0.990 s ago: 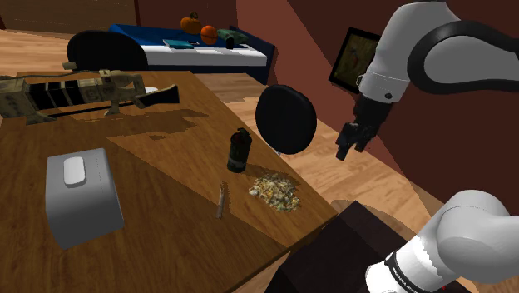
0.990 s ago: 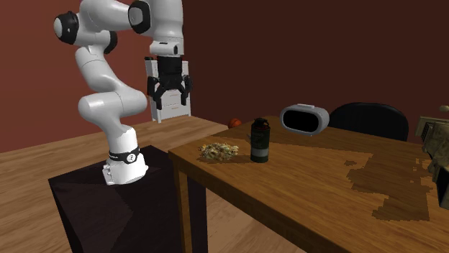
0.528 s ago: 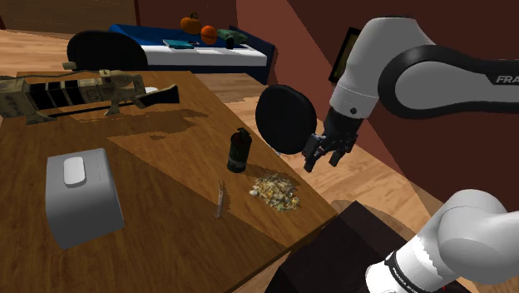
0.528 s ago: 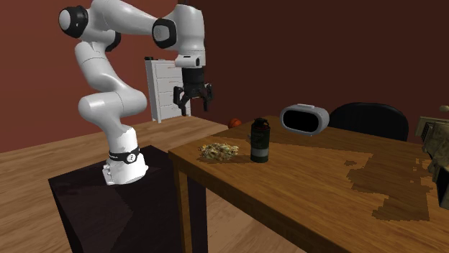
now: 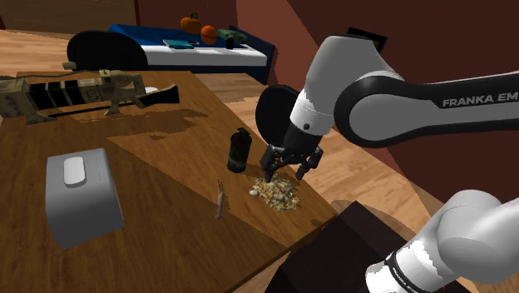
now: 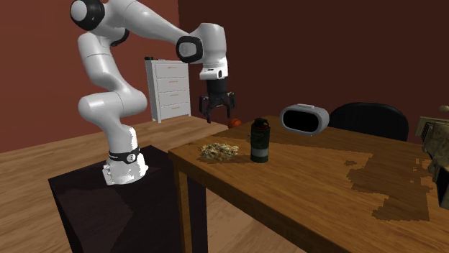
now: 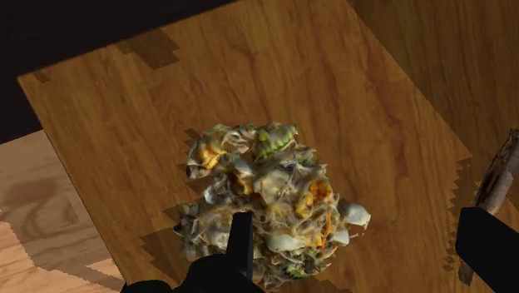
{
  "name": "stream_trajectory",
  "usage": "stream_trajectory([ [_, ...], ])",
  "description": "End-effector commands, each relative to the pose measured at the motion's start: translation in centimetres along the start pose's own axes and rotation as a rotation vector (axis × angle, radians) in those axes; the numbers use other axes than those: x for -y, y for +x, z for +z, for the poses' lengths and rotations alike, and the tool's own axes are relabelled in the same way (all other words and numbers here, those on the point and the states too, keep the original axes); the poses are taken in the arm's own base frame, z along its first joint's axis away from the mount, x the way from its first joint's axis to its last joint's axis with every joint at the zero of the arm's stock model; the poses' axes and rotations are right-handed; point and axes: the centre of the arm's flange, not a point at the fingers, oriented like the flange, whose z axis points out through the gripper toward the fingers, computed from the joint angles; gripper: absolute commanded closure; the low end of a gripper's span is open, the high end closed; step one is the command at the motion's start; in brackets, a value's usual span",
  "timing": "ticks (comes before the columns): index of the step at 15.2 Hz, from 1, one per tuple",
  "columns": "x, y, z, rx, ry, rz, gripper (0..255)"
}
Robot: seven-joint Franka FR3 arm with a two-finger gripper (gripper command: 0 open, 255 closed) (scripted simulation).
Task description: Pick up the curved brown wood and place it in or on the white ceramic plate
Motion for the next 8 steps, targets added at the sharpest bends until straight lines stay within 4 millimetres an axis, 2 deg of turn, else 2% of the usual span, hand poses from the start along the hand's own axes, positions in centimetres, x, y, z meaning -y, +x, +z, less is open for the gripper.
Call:
stream_trajectory([
  [1,2.5,0.5,0.9,-0.012,0.014,0.040,0],
  [8,10.2,2.3,4.2,-0.054,0.052,0.167,0],
])
